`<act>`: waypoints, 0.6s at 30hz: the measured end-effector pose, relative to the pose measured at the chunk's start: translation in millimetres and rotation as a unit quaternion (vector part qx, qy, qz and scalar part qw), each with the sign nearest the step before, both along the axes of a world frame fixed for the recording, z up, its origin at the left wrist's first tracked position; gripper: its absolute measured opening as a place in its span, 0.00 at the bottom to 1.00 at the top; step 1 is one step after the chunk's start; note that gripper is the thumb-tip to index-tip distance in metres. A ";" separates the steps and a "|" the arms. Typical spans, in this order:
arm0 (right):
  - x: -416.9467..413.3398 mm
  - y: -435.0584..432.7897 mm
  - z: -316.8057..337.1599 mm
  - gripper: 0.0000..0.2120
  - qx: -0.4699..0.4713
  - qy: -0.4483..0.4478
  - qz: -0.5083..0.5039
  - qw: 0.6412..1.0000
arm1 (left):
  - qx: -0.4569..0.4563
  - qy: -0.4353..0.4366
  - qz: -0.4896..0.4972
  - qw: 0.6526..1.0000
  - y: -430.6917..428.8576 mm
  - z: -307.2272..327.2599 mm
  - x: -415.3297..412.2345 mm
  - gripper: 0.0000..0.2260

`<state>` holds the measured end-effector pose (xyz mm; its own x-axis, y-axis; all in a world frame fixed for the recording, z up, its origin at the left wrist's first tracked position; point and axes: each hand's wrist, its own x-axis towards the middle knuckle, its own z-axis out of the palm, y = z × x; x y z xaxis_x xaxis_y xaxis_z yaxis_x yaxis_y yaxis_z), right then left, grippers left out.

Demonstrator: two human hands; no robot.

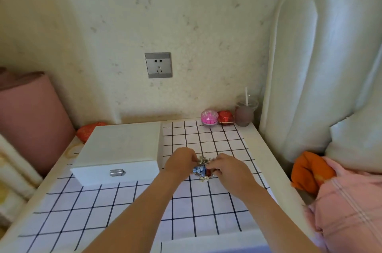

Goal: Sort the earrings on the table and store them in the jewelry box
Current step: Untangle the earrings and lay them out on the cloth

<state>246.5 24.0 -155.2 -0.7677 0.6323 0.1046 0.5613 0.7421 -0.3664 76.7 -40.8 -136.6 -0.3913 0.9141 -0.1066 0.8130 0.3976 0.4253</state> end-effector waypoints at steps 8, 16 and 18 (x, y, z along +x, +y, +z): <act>-7.8 14.3 0.8 0.13 0.007 -0.002 0.056 0.998 | 0.168 -0.052 0.009 0.984 -1.6 7.0 -8.2 0.03; -17.7 8.9 9.3 0.12 -0.004 -0.015 0.058 0.998 | 0.153 -0.129 -0.032 0.979 -47.5 10.7 -3.0 0.10; -17.3 9.4 12.9 0.10 -0.048 0.024 0.036 0.998 | 0.135 -0.140 -0.022 0.981 -56.8 7.5 -0.8 0.10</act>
<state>229.2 33.4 -142.4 -0.8068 0.5849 0.0834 0.4882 0.7395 -0.4634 75.9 -97.6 -129.2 -0.3406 0.9392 0.0444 0.6635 0.2066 0.7191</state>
